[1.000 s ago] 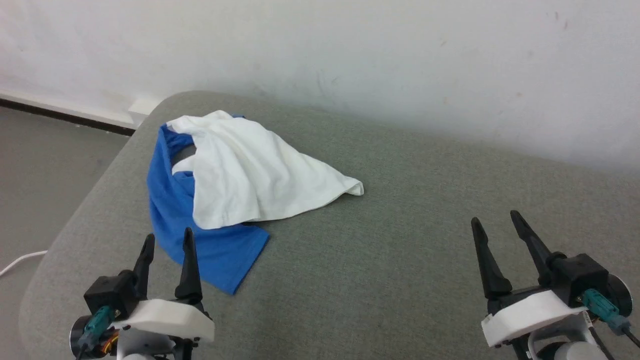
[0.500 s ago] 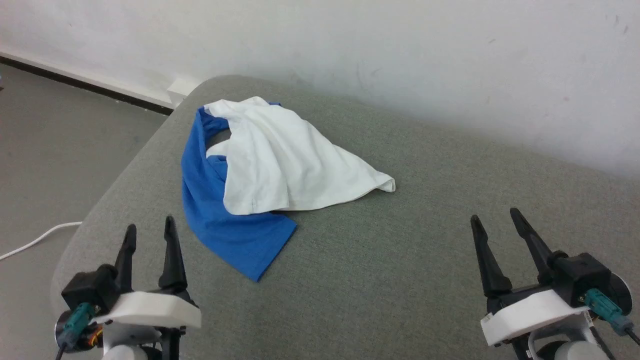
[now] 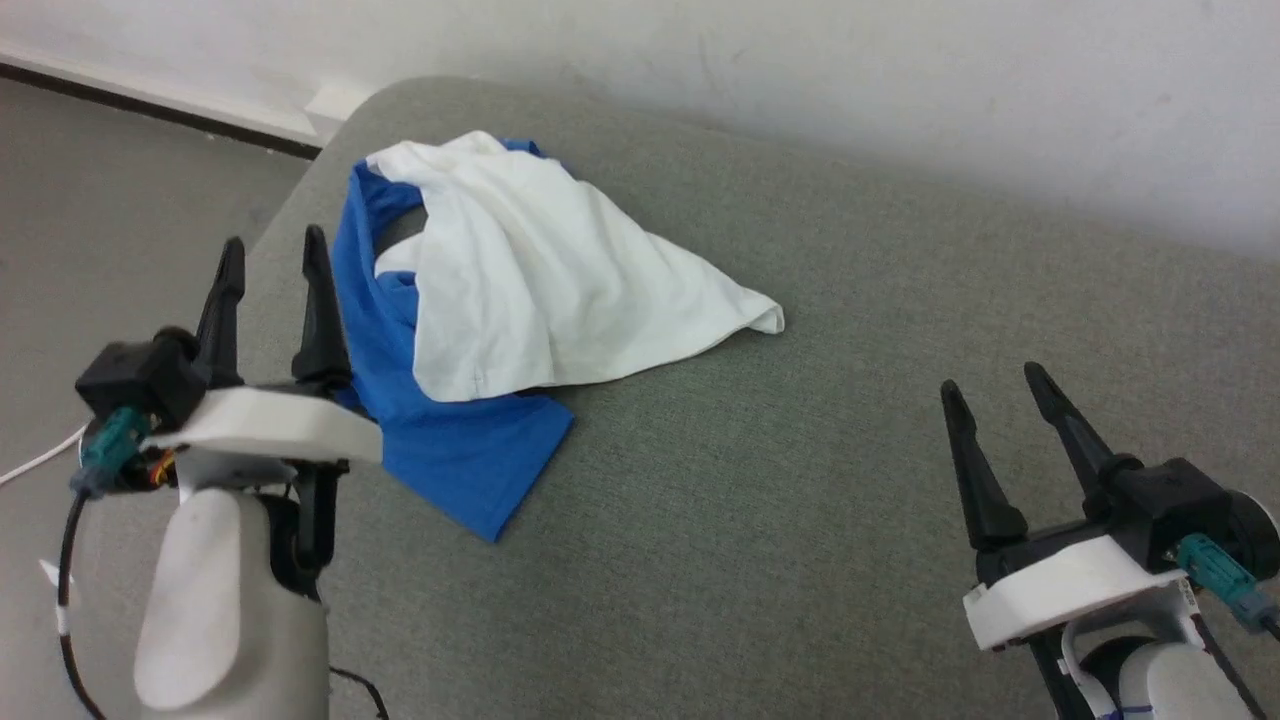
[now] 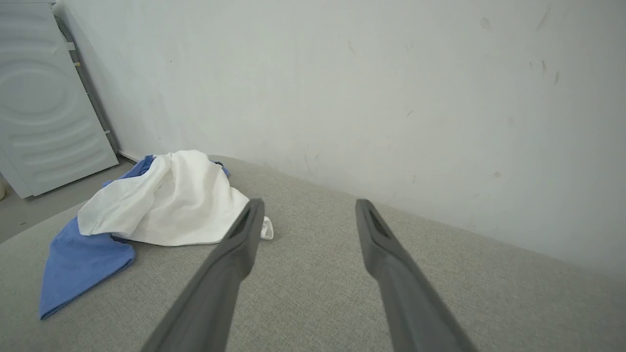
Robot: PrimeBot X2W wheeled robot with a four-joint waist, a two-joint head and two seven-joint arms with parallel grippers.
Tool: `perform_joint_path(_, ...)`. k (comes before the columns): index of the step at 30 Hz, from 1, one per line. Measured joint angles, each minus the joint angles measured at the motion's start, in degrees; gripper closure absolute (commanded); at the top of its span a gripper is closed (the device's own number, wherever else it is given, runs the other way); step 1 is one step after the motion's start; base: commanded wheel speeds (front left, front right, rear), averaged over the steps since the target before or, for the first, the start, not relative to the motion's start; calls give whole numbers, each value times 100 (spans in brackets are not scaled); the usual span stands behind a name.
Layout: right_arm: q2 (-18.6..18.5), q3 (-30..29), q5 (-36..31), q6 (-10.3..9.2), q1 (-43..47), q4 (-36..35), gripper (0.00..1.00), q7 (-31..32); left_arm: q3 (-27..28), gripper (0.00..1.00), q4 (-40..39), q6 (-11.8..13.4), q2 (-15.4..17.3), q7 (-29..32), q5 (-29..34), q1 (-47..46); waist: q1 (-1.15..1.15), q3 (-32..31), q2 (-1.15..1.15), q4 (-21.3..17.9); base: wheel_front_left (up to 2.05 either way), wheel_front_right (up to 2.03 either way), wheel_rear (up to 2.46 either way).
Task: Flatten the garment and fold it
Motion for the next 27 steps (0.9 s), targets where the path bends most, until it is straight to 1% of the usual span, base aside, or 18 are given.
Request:
perform_joint_path(2, -31, 9, -8, 0, -59, -78, 0, 55, -62, 0, 402, -23, 122, 70, -24, -376, 0, 148, 0, -46, 0, 0, 0)
perform_joint_path(5, -94, 15, -13, 0, -146, -181, 0, 110, -213, 0, 1009, -97, 385, 415, -69, -933, 0, 383, 0, -128, 0, 0, 0)
perform_joint_path(10, -170, 16, -12, 0, -296, -322, 0, 154, -422, 0, 2131, -147, 754, 1287, -357, -1700, 1, 774, 0, -280, 0, 0, 0)
perform_joint_path(16, -222, 86, 14, 0, -472, -404, 0, 171, -772, 0, 3365, -180, 980, 2513, -882, -2296, 0, 1209, 0, -458, 0, 0, 0)
perform_joint_path(21, -242, 156, 76, 0, -614, -420, 0, 177, -1048, 0, 4140, -204, 1193, 3477, -1329, -2620, 0, 1507, 0, -592, 0, 0, 0)
perform_joint_path(25, -241, 179, 121, 0, -680, -387, 0, 147, -1088, 0, 4540, -180, 1378, 3967, -1416, -2963, -2, 1616, 0, -743, 0, 0, 0)
perform_joint_path(26, -241, 179, 126, 0, -680, -369, 0, 131, -1094, 23, 4620, -156, 1405, 4099, -1416, -3032, -2, 1626, 0, -779, 0, 0, 0)
perform_joint_path(27, -238, 180, 130, 0, -680, -350, 0, 123, -1094, 56, 4695, -124, 1427, 4208, -1417, -3101, -2, 1631, 0, -812, 0, 0, 0)
